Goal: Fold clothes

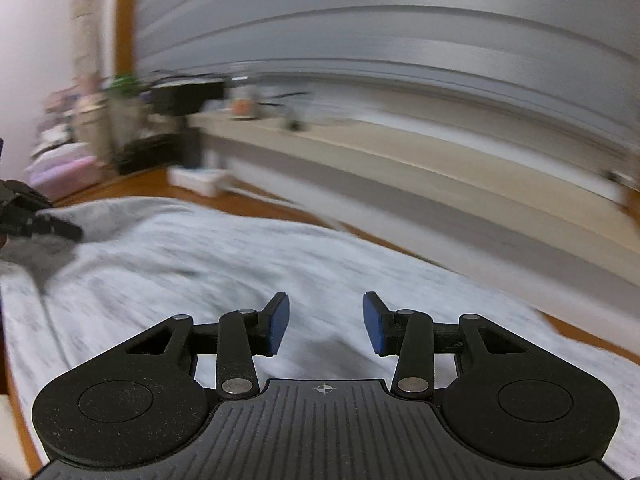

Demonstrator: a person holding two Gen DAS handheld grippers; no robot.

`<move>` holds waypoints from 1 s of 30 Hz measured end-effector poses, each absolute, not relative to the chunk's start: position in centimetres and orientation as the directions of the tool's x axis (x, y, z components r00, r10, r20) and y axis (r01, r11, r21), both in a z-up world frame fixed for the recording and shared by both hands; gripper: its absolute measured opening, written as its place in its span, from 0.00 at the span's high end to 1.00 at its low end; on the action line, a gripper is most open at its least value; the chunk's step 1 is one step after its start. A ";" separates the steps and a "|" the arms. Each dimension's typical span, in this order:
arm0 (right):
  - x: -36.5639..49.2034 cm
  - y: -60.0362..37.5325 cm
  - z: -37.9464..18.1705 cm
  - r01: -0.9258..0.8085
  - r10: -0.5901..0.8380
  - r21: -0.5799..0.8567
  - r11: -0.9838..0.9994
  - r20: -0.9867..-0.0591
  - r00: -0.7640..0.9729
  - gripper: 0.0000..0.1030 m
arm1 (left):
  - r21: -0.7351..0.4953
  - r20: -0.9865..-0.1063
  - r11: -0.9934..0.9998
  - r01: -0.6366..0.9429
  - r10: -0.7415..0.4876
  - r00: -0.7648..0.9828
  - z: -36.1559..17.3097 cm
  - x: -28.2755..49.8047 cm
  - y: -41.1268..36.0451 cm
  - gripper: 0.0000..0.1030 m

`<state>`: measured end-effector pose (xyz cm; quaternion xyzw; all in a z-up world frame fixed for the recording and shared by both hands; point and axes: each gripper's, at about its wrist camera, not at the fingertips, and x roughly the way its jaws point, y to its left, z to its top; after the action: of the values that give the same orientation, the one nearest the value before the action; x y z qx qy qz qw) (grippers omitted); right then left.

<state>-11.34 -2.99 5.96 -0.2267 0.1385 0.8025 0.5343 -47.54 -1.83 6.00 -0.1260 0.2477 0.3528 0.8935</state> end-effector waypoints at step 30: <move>-23.2 -2.8 2.0 -0.844 0.704 -0.030 -0.536 -0.568 -0.427 0.57 | -0.294 -0.588 0.624 -0.724 0.479 0.651 5.9 -47.5 8.6 0.61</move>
<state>-23.18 -2.81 1.97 -0.2674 0.1307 0.8345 0.4636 -47.53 8.58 5.92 -0.2620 0.2339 0.3458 0.8701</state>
